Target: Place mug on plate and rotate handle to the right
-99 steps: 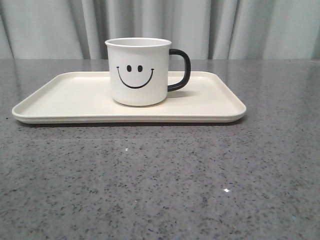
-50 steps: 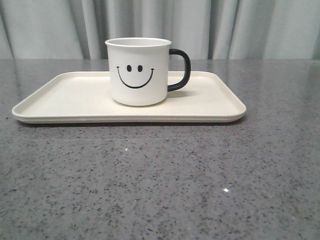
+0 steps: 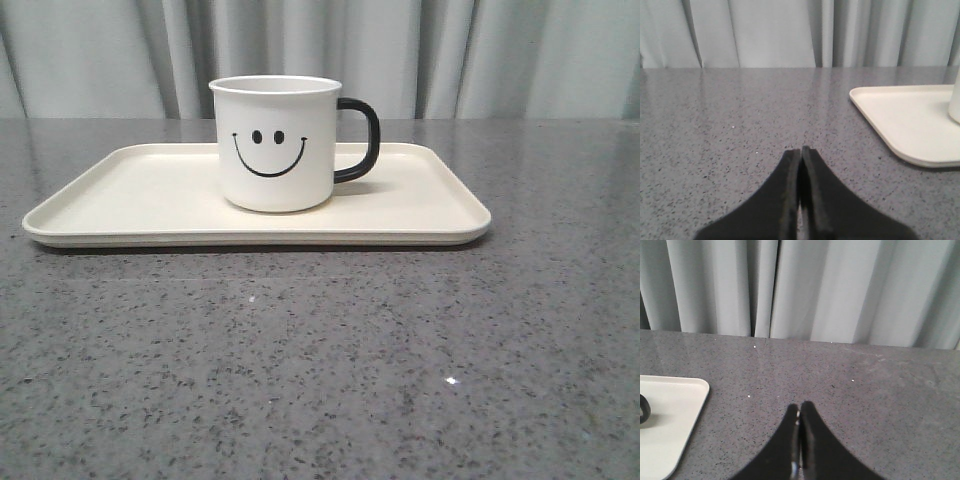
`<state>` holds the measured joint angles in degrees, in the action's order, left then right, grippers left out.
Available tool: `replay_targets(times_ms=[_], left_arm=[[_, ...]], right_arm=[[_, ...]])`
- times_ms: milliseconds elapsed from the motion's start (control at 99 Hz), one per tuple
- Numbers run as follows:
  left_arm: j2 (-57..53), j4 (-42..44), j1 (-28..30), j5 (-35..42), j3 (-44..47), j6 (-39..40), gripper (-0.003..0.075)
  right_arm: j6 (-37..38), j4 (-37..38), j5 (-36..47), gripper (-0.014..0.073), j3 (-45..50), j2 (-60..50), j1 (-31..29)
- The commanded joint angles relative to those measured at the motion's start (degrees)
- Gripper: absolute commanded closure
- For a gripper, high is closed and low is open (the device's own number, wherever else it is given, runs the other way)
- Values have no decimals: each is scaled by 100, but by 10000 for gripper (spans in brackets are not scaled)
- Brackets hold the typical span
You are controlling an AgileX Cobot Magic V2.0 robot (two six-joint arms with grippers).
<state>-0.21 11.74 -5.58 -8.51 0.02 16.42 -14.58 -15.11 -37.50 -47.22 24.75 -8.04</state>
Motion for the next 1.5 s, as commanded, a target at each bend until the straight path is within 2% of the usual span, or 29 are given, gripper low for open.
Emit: replay_targets(times_ms=[0, 131, 293, 485, 586, 1494], left_arm=[[-175, 82, 8, 177, 54, 9, 740], [-175, 82, 8, -213, 54, 9, 740], [-175, -38, 8, -23, 54, 9, 740], [-175, 6, 8, 1372, 54, 9, 740], [-175, 6, 8, 1616, 54, 9, 740], [-175, 6, 8, 1605, 54, 9, 740]], right_arm=[[6, -31, 422, 652, -143, 56, -19], [6, -31, 422, 652, -143, 56, -19], [6, -31, 422, 652, -143, 56, -19], [6, -31, 422, 652, -143, 56, -19], [6, -31, 422, 652, -143, 56, -19], [6, -31, 422, 652, -143, 56, -19]])
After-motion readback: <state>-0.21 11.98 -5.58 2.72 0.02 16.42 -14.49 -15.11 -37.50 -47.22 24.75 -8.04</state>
